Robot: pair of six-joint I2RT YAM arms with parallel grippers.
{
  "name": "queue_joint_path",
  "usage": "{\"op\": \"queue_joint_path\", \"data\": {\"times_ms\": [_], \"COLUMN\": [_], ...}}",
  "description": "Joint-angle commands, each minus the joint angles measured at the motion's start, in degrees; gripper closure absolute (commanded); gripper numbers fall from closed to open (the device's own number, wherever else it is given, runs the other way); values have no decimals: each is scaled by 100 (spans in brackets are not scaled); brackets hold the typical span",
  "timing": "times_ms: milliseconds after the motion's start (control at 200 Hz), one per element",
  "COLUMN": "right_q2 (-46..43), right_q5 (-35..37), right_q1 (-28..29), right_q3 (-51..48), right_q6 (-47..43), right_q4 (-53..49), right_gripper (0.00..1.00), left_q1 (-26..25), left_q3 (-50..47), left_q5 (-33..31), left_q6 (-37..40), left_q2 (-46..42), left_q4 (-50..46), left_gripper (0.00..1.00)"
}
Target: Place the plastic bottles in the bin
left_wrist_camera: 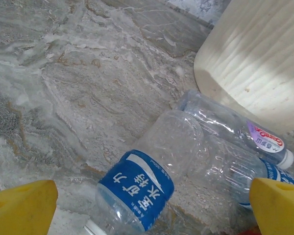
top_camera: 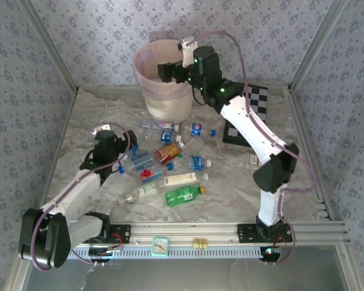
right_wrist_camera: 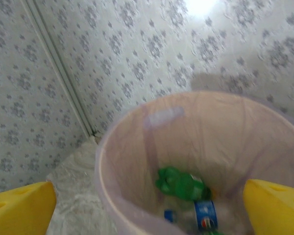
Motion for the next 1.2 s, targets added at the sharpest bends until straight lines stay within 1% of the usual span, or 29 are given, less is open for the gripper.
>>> {"op": "queue_joint_path", "data": {"times_ms": [0, 145, 270, 355, 470, 615, 885, 1065, 1194], "right_q2": [-519, -1265, -1724, -1974, -2146, -2066, -1853, -1777, -1755], "right_q5": [407, 642, 783, 736, 646, 693, 734, 770, 822], "right_q1": [17, 24, -7, -35, -68, -71, -53, -44, -38], "right_q3": [-930, -2265, -3247, -3908, -4580, -4730, -4651, -4647, -4641], "right_q6": [117, 174, 406, 589, 765, 971, 989, 1001, 992], "right_q4": [52, 290, 379, 525, 824, 808, 899, 864, 812], "right_gripper": [0, 0, 0, 0, 0, 0, 0, 0, 0], "left_q1": [79, 115, 134, 134, 134, 134, 134, 134, 134], "left_q3": [493, 1006, 1169, 1252, 1421, 1711, 2068, 2102, 2110], "left_q5": [71, 269, 493, 680, 739, 734, 588, 515, 502], "left_q6": [166, 283, 222, 211, 260, 335, 345, 327, 318], "left_q2": [372, 985, 1416, 1689, 2022, 2453, 3127, 3358, 3449], "left_q4": [-249, -642, -730, -778, -933, -1201, -1674, -1680, -1639], "left_gripper": [0, 0, 0, 0, 0, 0, 1, 2, 5]}}
